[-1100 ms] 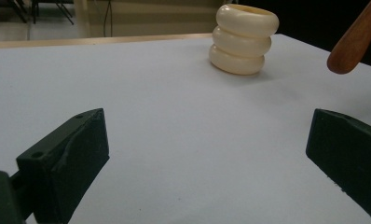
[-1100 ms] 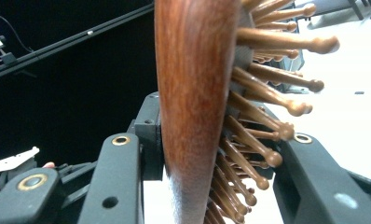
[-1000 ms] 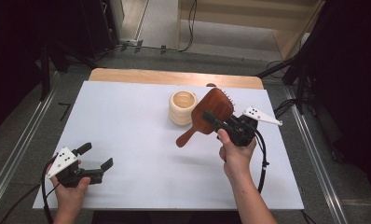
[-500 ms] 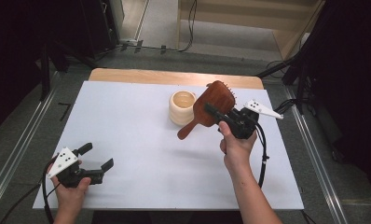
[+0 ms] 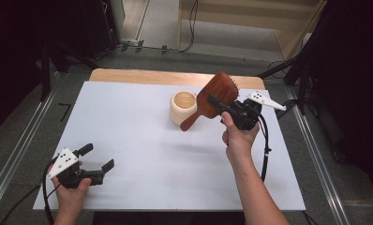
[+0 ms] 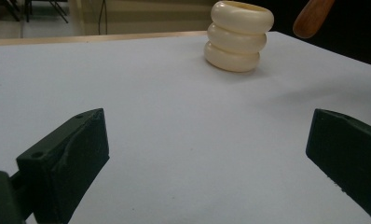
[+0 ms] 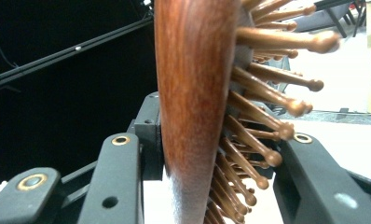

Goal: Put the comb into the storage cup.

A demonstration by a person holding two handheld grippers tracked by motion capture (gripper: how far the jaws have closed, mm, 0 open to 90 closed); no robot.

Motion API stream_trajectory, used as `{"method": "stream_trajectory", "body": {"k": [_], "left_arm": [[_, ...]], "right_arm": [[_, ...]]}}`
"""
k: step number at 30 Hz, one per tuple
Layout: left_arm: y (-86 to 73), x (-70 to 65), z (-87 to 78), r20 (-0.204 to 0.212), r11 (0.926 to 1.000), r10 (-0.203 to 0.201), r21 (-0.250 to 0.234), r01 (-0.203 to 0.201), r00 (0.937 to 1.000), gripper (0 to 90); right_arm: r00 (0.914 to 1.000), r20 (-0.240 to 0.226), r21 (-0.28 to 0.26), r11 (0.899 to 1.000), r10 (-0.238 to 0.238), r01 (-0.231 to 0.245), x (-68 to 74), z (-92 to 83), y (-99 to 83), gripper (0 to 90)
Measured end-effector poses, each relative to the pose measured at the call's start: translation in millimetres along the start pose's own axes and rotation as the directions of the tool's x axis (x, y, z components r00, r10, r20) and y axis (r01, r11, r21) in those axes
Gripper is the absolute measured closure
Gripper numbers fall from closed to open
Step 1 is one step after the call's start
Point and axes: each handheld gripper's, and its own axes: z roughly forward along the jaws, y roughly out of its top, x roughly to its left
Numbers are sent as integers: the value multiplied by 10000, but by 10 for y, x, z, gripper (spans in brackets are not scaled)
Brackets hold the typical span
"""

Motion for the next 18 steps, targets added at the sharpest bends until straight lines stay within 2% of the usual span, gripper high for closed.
{"method": "stream_trajectory", "body": {"k": [14,18], "left_arm": [[0,7,0,60,9999,-120,-93,121,9999,0],[0,5,-1,56,10000,-70,-52,70,10000,0]], "right_arm": [[9996,115,-371,9990,264,-259,-109,46,130,557],[9997,142,-416,9989,201,-195,-126,82,175,557]]}}
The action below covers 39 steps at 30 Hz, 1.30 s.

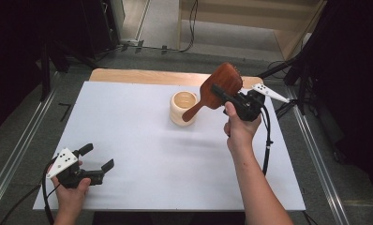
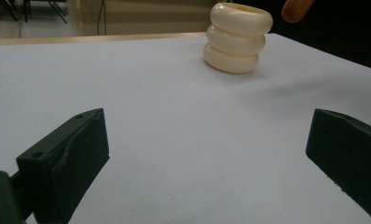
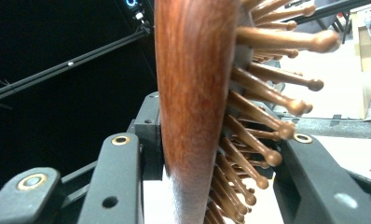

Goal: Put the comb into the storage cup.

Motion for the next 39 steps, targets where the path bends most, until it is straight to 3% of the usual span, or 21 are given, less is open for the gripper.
{"method": "stream_trajectory", "body": {"k": [12,27,39], "left_arm": [[1,3,-4,42,10000,-20,-29,21,10000,0],[0,13,-9,106,9998,-137,-116,139,9998,0],[-1,11,-6,116,9999,-115,-128,116,9999,0]], "right_arm": [[9999,98,-343,9994,85,-82,-57,153,111,557],[9993,367,-258,9996,106,-97,-136,429,125,556],[9954,954,-84,9999,-54,63,-249,542,74,556]]}}
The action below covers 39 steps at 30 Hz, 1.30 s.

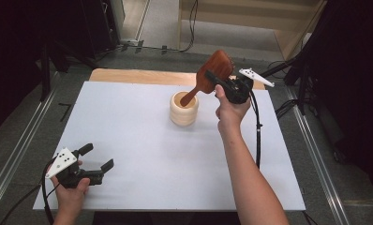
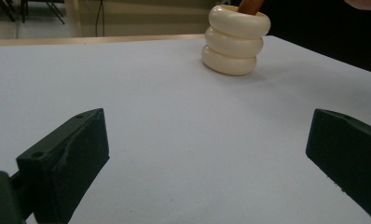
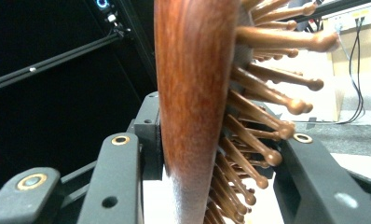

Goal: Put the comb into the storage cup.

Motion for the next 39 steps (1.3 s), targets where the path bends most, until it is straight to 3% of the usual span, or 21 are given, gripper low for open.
{"method": "stream_trajectory", "body": {"k": [16,39], "left_arm": [[1,1,-3,4,10000,9,4,-9,10000,0],[3,11,-7,46,10000,1,-36,-1,10000,0]], "right_arm": [[9992,360,456,9988,-177,161,-64,161,-170,555],[9989,465,1216,9925,102,-158,-111,399,-501,555]]}}
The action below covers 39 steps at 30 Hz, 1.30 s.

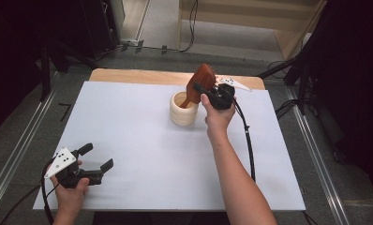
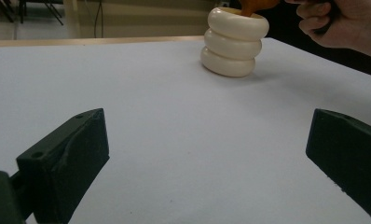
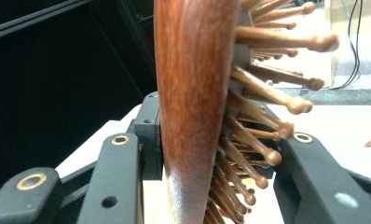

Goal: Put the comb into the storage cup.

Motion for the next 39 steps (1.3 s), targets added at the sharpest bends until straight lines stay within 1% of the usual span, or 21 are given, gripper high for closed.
{"method": "stream_trajectory", "body": {"k": [10,12,16,18,20,24,26,29,31,34,36,39], "left_arm": [[0,-3,0,-16,10000,21,22,-21,10000,0],[0,-3,0,-16,10000,19,23,-19,10000,0],[-1,-5,1,-17,10000,17,20,-16,10000,0],[0,-2,1,-11,10000,16,23,-16,10000,0],[0,-3,1,-17,10000,21,22,-21,10000,0],[-1,-8,2,-15,10000,19,31,-19,10000,0],[-1,-7,2,-19,10000,24,22,-24,10000,0],[-1,-9,3,-17,10000,34,36,-34,10000,0],[-1,-9,4,-11,10000,40,32,-40,10000,0],[-1,-9,5,-12,10000,37,34,-37,10000,0],[-1,-10,5,-17,10000,28,38,-28,10000,0],[-1,-12,6,-13,10000,42,42,-42,10000,0]], "right_arm": [[9996,-9,62,9996,275,-275,-38,28,-73,554],[9989,-78,86,9989,467,-466,-53,29,-86,554],[9979,-74,57,9979,640,-639,-69,28,-83,552],[9969,-149,75,9970,767,-766,-80,27,-85,550],[9961,-74,133,9960,880,-879,-85,25,-93,548],[9949,-136,50,9950,1003,-1002,-116,19,-107,532],[9950,-145,54,9951,991,-991,-123,18,-108,515],[9953,116,4,9954,962,-963,-136,11,-103,472],[9941,127,29,9941,1080,-1081,-157,1,-104,448],[9931,88,6,9932,1168,-1168,-187,-20,-96,359],[9929,122,81,9930,1181,-1182,-198,-30,-93,345],[9943,118,89,9943,1063,-1064,-199,-44,-88,326]]}}
